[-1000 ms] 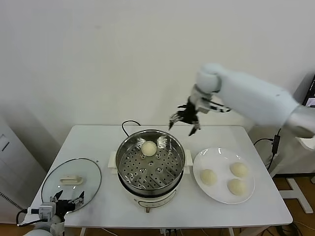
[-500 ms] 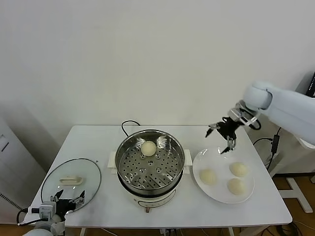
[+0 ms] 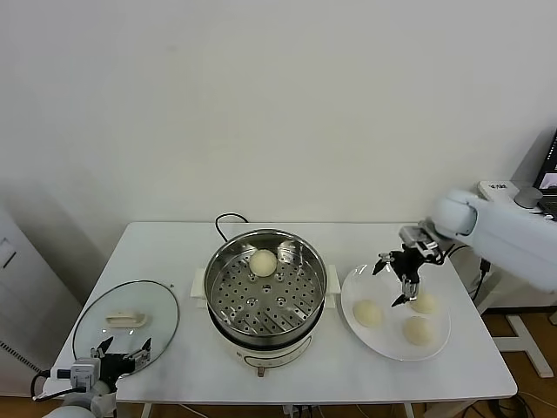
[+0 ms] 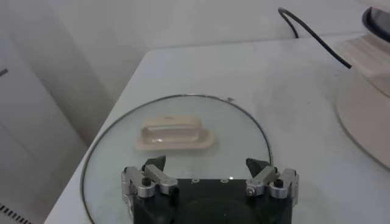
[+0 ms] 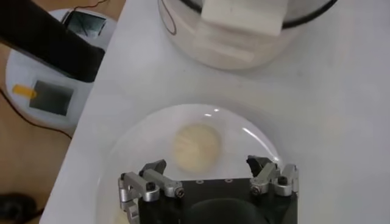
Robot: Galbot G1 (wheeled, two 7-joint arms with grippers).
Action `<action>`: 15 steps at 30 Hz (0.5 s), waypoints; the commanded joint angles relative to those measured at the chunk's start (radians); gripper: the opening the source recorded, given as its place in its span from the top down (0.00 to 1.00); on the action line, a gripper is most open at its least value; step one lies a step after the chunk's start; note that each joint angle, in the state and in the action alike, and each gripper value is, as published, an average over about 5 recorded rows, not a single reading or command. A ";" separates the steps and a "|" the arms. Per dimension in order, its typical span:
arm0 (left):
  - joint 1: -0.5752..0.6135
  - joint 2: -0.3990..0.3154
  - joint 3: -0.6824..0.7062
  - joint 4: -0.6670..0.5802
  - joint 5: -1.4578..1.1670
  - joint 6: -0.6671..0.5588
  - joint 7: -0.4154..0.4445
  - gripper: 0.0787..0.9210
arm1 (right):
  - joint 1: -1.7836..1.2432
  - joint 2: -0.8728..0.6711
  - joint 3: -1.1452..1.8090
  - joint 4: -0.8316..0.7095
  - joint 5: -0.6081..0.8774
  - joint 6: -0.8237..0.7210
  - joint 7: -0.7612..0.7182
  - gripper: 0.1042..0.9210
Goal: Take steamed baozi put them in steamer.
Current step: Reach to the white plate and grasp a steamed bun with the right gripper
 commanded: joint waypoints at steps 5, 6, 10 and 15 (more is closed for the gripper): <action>0.001 0.000 0.003 0.002 0.001 0.000 0.000 0.12 | -0.179 0.043 0.100 -0.028 -0.072 -0.042 0.081 0.12; 0.001 -0.001 0.003 0.002 0.001 0.000 0.000 0.12 | -0.185 0.048 0.108 -0.032 -0.082 -0.042 0.085 0.12; 0.003 -0.002 0.003 -0.002 0.002 0.000 0.000 0.12 | -0.204 0.061 0.128 -0.041 -0.111 -0.041 0.101 0.12; 0.006 -0.003 0.003 -0.006 0.003 0.000 -0.001 0.12 | -0.215 0.066 0.140 -0.046 -0.131 -0.044 0.108 0.17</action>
